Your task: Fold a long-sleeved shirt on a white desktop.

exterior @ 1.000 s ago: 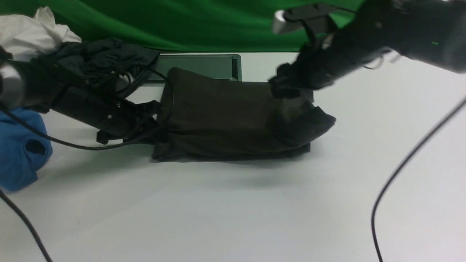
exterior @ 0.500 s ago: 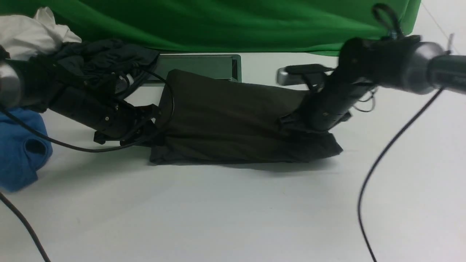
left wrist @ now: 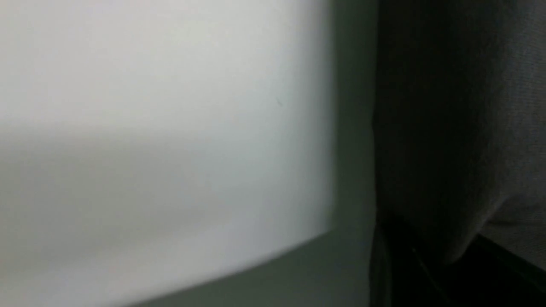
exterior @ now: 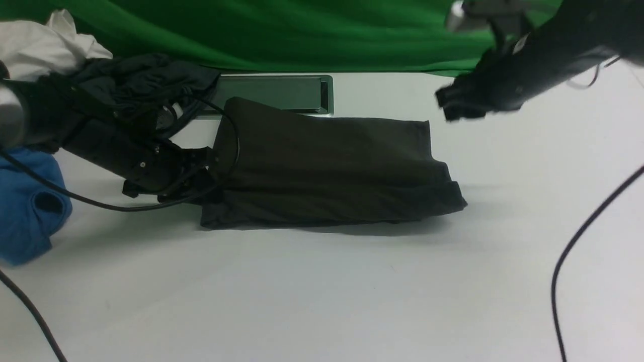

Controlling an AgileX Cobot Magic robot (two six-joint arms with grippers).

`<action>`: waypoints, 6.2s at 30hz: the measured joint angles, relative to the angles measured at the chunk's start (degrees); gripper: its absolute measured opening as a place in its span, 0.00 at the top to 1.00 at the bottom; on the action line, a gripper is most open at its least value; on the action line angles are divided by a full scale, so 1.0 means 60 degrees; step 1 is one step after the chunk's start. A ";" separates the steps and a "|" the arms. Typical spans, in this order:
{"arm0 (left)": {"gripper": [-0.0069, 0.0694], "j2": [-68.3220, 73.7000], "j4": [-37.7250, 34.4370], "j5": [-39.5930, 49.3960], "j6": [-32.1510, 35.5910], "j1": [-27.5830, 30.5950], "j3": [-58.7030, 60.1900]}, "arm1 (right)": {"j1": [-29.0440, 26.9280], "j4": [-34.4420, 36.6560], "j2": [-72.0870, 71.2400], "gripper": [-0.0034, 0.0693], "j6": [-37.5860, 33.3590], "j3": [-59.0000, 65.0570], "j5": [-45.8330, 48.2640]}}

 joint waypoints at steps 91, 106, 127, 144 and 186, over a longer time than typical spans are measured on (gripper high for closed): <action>0.89 -1.9150 0.7123 -0.5097 -0.5355 -0.0688 1.2239 | 0.0000 -0.0470 -1.4352 0.70 -0.0220 1.3407 -0.7078; 0.89 -1.9150 0.7123 -0.5115 -0.5372 -0.0688 1.2239 | -0.0065 -0.0470 -1.4623 0.67 -0.0220 1.3453 -0.7069; 0.89 -1.9150 0.7123 -0.5137 -0.5364 -0.0688 1.2239 | -0.2866 -0.0506 -1.7479 0.63 -0.0490 1.4390 -0.4531; 0.89 -1.9150 0.7172 -0.5166 -0.5364 -0.0688 1.2239 | -0.2895 -0.0517 -1.7492 0.63 -0.0490 1.4390 -0.4466; 0.89 -1.9150 0.7185 -0.5166 -0.5360 -0.0688 1.2239 | -0.2895 -0.0536 -1.7492 0.63 -0.0481 1.4390 -0.4462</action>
